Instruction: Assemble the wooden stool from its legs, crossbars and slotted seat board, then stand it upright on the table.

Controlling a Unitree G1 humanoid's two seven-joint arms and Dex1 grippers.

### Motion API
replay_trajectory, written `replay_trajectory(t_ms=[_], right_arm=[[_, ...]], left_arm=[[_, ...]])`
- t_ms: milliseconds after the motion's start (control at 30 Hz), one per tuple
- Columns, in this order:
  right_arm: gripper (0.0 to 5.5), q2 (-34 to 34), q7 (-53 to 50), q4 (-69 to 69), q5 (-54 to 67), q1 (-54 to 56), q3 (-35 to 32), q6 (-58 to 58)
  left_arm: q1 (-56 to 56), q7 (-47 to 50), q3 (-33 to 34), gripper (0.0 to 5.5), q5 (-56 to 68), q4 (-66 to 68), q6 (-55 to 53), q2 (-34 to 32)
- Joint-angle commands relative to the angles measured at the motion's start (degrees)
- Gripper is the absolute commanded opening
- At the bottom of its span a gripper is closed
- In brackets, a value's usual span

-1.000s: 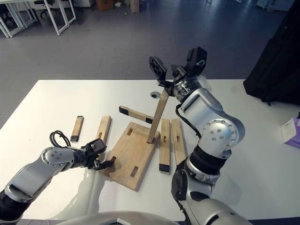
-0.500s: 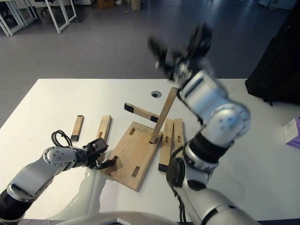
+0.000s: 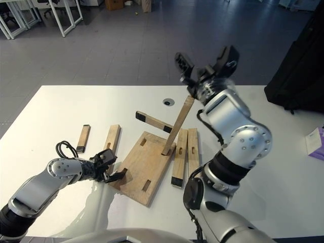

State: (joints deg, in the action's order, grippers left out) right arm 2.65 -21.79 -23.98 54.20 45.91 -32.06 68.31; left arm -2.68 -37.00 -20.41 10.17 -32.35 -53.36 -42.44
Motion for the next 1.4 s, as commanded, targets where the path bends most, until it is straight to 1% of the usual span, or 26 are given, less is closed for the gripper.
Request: replay_trajectory(t_ms=[33, 100, 167, 267, 300, 433, 667, 800, 933, 1200, 1400], right_arm=[[4.66, 8.86, -1.20, 0.46, 2.02, 7.01, -3.88, -1.35], [4.66, 12.73, -1.60, -2.07, 0.99, 3.20, -4.42, -0.39], [4.66, 13.83, -2.24, -5.86, 0.53, -3.72, -4.12, 1.18], [4.66, 10.59, -3.83, -14.08, 0.50, -18.85, -1.83, 4.15], [4.66, 9.46, -4.07, -16.18, 0.02, -23.34, -0.54, 4.68], [4.66, 11.16, -1.04, -22.09, -5.61, -39.10, 8.03, 4.53], [4.66, 13.20, 4.57, -25.59, -12.20, -55.13, 18.32, 3.03], [4.66, 13.73, 7.08, -25.73, -15.53, -59.81, 22.52, 2.13], [4.66, 13.80, 9.43, -24.39, -18.47, -62.23, 23.94, 0.25], [4.66, 13.95, 13.25, -22.28, -24.23, -64.56, 28.92, -2.10], [4.66, 16.79, 14.81, -18.50, -30.18, -67.43, 29.77, -3.09]], left_arm=[[4.68, 1.87, -0.08, 3.79, 0.55, 1.86, -4.03, 0.78], [6.41, 3.67, 2.91, 3.79, 1.55, 1.03, -5.62, 1.87], [9.04, 5.96, 5.60, 3.79, 2.38, -0.02, -7.50, 3.51], [13.19, 8.61, 7.58, 3.79, 3.35, -1.86, -9.66, 4.87], [14.10, 9.19, 7.95, 3.79, 3.61, -2.28, -10.03, 4.93], [16.76, 12.44, 8.27, 3.79, 3.32, -3.82, -12.02, 4.92], [18.66, 18.59, 9.28, 3.79, 3.55, -4.89, -14.22, 9.24], [19.17, 20.99, 9.66, 3.79, 3.98, -5.45, -14.80, 11.21], [19.45, 22.26, 9.53, 3.79, 4.30, -5.94, -15.15, 12.00], [18.44, 22.59, 8.88, 3.79, 4.90, -5.39, -15.00, 12.41], [17.59, 22.26, 9.20, 3.79, 4.91, -5.63, -15.01, 11.66]])
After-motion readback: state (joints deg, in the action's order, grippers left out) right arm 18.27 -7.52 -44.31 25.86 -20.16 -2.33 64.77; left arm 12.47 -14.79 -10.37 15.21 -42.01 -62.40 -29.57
